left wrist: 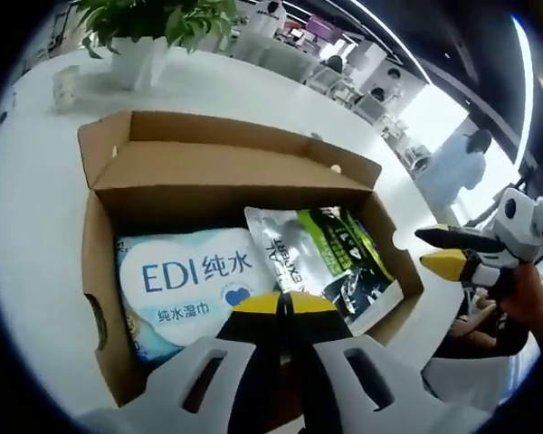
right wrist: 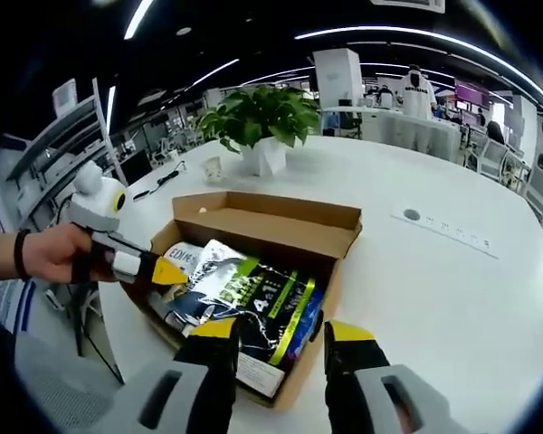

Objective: Operate the shoe box by opening the lid, removing the specified soft item, and placing it in the target area until the item is outside and the box remains undamaged.

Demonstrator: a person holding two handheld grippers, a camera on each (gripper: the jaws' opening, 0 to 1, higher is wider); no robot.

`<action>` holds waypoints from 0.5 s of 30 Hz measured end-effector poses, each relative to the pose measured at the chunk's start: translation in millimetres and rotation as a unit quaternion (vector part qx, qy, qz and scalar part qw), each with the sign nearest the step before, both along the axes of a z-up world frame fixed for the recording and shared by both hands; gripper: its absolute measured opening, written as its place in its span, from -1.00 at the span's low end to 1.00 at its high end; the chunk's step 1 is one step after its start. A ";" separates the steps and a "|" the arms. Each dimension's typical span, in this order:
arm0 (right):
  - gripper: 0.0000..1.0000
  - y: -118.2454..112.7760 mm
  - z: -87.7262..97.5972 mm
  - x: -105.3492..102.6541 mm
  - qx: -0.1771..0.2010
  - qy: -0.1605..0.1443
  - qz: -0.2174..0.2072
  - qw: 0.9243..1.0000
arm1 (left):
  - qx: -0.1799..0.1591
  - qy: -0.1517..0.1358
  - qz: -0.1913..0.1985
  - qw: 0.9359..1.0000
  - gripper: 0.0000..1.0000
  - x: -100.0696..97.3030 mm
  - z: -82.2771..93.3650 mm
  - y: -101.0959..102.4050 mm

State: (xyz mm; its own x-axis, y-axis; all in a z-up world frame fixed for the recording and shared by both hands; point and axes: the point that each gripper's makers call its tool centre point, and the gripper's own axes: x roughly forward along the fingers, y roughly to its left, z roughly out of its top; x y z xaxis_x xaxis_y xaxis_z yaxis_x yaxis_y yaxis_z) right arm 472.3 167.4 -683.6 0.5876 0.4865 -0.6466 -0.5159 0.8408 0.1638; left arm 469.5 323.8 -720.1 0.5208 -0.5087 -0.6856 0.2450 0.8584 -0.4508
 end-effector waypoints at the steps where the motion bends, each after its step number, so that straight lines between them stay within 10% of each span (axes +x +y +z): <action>1: -0.31 0.3 -0.7 0.4 -0.003 -0.001 0.000 1.000 | 0.001 0.000 0.002 1.000 -1.00 -0.9 0.4 3.4; 15: -0.33 26.6 -10.3 -0.2 0.009 0.016 0.024 1.000 | 0.020 -0.002 -0.010 1.000 -1.00 -1.1 0.5 21.0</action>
